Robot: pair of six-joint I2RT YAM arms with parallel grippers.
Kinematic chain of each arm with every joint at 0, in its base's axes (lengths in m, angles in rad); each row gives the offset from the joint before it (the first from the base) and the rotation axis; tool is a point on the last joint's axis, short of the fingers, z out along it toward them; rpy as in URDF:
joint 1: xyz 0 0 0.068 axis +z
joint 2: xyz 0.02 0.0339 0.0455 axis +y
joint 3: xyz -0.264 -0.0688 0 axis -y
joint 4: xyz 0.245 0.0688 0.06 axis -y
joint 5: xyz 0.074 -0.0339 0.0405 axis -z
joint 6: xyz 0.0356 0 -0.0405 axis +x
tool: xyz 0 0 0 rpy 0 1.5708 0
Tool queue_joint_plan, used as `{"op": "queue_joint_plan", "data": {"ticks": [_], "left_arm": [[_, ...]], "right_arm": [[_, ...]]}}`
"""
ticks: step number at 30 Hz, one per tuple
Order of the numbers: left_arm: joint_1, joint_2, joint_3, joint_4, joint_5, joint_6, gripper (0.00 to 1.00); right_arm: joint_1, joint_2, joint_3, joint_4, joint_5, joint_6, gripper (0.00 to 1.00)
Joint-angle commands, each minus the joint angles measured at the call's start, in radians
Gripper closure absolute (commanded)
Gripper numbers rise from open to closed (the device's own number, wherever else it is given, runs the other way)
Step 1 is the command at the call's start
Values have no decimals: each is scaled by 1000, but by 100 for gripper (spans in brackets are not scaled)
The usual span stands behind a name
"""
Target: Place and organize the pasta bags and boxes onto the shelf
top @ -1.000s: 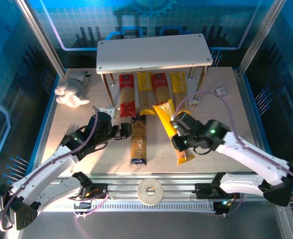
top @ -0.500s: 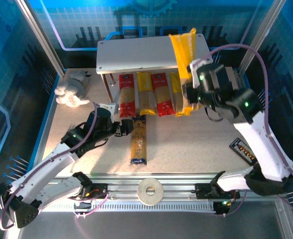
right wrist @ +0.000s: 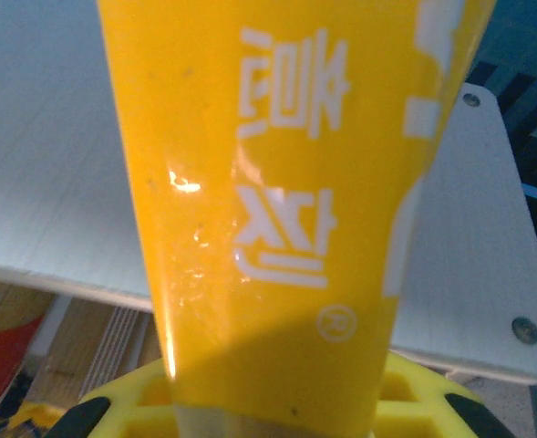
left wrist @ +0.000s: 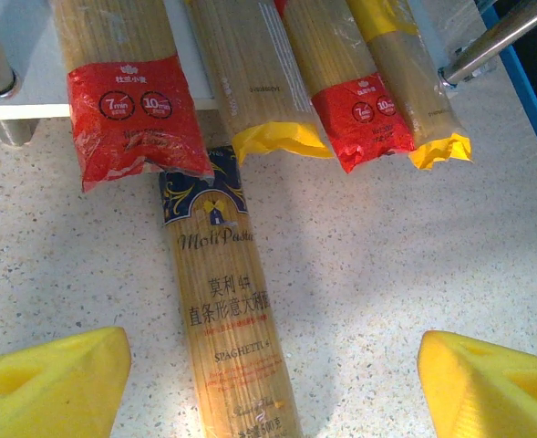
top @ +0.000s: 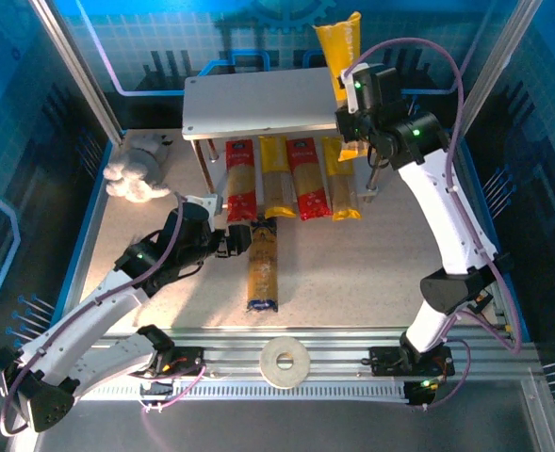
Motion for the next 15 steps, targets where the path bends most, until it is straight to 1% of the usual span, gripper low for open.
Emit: {"op": "queue_joint_plan", "data": {"ticks": [1, 10, 15], "left_arm": [[10, 5, 27, -16, 0, 17, 16], [18, 25, 27, -11, 6, 11, 16], [21, 32, 26, -8, 10, 8, 16]], "right_arm": [[-31, 0, 63, 202, 19, -17, 97], [-80, 40, 48, 283, 0, 13, 97], [-100, 83, 65, 281, -18, 19, 96]]}}
